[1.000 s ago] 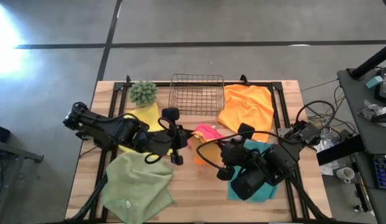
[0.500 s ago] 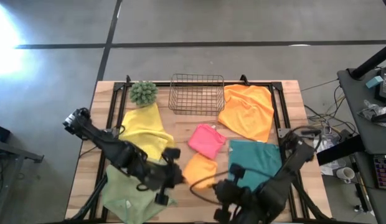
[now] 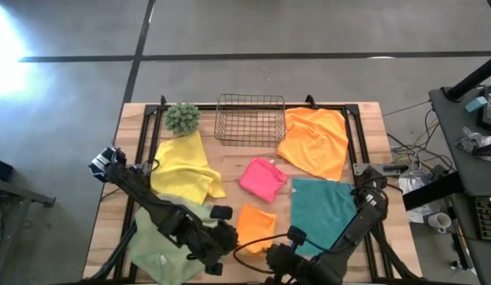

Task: Fold microfiber towels
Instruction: Fold the bottom orange microfiber towel

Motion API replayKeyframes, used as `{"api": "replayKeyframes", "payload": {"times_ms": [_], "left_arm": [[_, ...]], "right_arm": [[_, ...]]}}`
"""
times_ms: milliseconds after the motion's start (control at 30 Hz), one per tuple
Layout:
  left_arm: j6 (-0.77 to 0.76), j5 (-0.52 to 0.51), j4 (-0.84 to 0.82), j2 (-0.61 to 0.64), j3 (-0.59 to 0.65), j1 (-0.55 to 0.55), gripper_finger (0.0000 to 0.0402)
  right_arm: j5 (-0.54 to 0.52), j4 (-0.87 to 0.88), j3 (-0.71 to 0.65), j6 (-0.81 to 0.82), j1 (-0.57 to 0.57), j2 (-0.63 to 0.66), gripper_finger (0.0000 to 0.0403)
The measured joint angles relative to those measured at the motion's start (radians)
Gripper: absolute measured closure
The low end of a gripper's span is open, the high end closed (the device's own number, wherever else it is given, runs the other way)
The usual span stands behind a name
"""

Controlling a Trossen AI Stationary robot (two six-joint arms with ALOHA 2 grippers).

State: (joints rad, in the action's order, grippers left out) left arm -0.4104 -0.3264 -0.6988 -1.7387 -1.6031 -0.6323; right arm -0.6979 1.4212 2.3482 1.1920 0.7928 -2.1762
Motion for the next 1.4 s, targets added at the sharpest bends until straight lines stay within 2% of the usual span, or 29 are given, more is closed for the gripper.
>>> {"api": "replayKeyframes", "payload": {"times_ms": [167,400,667,933,1200,1400], "left_arm": [[0.0,-0.015,0.003,-0.035,0.03,0.046,0.0398],[-0.027,-0.019,0.03,-0.051,0.137,0.105,0.0398],[-0.022,-0.022,0.068,-0.049,0.201,0.151,0.0398],[0.005,-0.019,0.106,-0.049,0.24,0.204,0.0398],[-0.001,0.04,0.15,-0.049,0.29,0.242,0.0398],[0.039,0.062,0.173,-0.049,0.295,0.243,0.0394]], "right_arm": [[0.003,0.118,0.0,0.1,-0.014,-0.026,0.0395],[0.053,0.148,-0.02,0.121,-0.043,-0.063,0.0395],[0.104,0.149,-0.174,0.153,-0.098,-0.057,0.0395],[0.148,0.083,-0.335,0.127,-0.142,-0.001,0.0395],[0.189,-0.062,-0.498,0.083,-0.187,0.085,0.0395],[0.182,-0.092,-0.53,0.069,-0.192,0.141,0.039]]}}
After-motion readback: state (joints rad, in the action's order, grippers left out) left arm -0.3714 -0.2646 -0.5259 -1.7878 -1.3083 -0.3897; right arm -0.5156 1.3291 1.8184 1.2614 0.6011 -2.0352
